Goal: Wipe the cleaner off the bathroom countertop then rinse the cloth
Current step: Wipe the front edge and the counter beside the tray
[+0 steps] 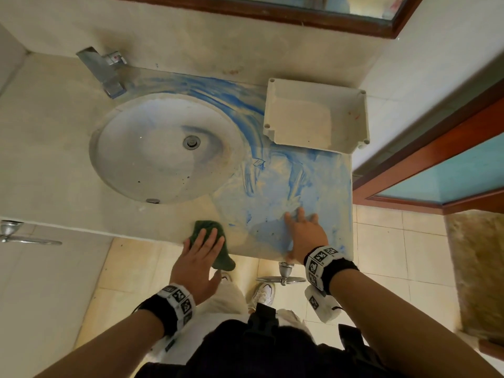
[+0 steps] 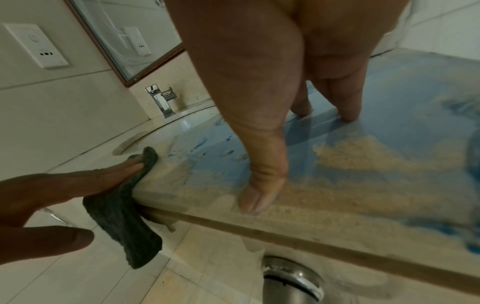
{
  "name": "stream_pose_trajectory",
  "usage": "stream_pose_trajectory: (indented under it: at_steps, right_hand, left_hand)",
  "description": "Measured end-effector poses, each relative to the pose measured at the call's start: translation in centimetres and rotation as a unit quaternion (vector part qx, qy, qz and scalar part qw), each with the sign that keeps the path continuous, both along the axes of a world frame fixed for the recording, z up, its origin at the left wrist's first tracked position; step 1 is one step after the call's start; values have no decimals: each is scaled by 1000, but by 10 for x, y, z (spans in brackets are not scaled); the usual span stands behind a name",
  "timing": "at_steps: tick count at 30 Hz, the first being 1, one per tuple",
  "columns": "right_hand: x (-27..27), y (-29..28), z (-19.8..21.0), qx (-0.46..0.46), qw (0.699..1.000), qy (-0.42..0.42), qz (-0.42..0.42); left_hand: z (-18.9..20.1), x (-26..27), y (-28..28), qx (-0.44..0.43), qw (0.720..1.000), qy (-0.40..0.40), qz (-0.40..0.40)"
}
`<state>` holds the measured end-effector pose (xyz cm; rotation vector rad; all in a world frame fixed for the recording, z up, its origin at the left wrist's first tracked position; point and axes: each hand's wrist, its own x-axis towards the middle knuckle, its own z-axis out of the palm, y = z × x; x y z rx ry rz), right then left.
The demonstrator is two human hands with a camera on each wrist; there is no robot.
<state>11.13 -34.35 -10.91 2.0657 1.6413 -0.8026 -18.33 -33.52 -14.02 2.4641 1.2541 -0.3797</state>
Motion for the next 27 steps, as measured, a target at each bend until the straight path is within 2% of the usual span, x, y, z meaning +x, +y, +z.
stream_pose_trajectory:
  at_steps: [5,12,16,20,27]
  right_hand:
    - [-2,-1,4,-11,1000,8,-9]
    - [-7,1,10,-21,999,7,-24]
    - [-8,1,13,-24,999,-3,-22]
    - [-11,2,15,-27,999,-3,-32]
    - [-11,2,14,-38,998,10,-58]
  left_hand:
    - [3,3,17,15,998,-21,-60]
    - [5,-45,72,-30,998,-4,48]
    - [4,-10,102,-22,998,5,58]
    - [4,29,124,-16,1000,-3,6]
    - [15,-29,83,-46,999,-7,-24]
